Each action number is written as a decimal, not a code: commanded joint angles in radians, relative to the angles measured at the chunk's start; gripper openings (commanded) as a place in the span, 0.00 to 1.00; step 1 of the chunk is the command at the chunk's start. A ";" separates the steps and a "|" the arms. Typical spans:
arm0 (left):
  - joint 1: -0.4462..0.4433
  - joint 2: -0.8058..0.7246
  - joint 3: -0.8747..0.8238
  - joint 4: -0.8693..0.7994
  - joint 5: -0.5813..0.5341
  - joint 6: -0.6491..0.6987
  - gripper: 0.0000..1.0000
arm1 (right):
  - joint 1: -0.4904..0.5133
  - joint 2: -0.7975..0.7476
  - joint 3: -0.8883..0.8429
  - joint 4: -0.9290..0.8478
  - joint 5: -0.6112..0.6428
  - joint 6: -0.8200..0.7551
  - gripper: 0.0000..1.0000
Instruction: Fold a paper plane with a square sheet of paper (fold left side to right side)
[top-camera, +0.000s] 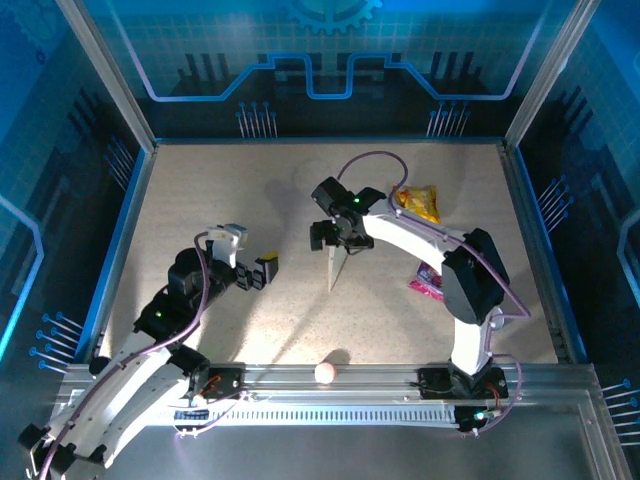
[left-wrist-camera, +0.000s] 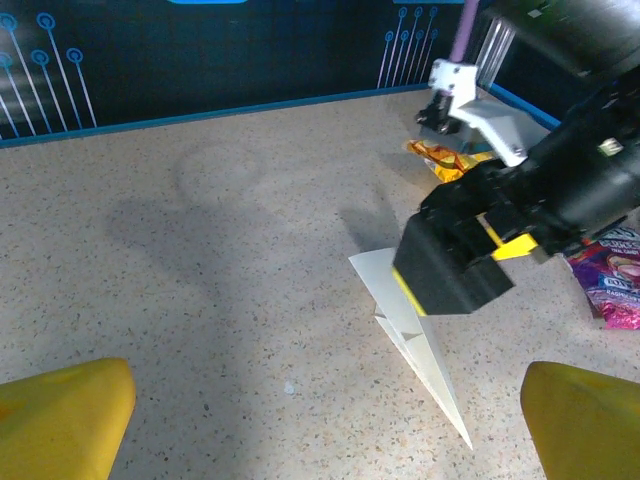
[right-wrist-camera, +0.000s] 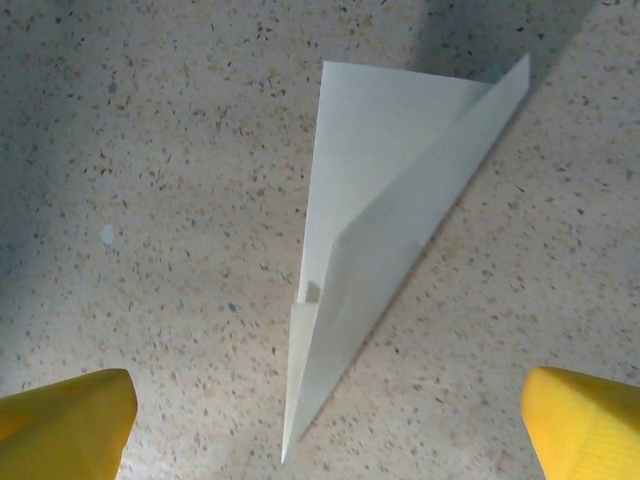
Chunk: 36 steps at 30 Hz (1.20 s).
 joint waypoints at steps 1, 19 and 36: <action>0.007 0.001 -0.007 0.038 -0.002 0.005 1.00 | 0.010 0.067 0.055 -0.032 0.005 0.028 0.99; 0.007 0.021 -0.005 0.037 0.001 0.013 1.00 | -0.050 0.145 -0.029 0.056 -0.043 0.076 0.39; 0.007 0.040 -0.003 0.043 0.004 0.013 1.00 | -0.070 -0.161 -0.302 0.392 -0.209 0.047 0.00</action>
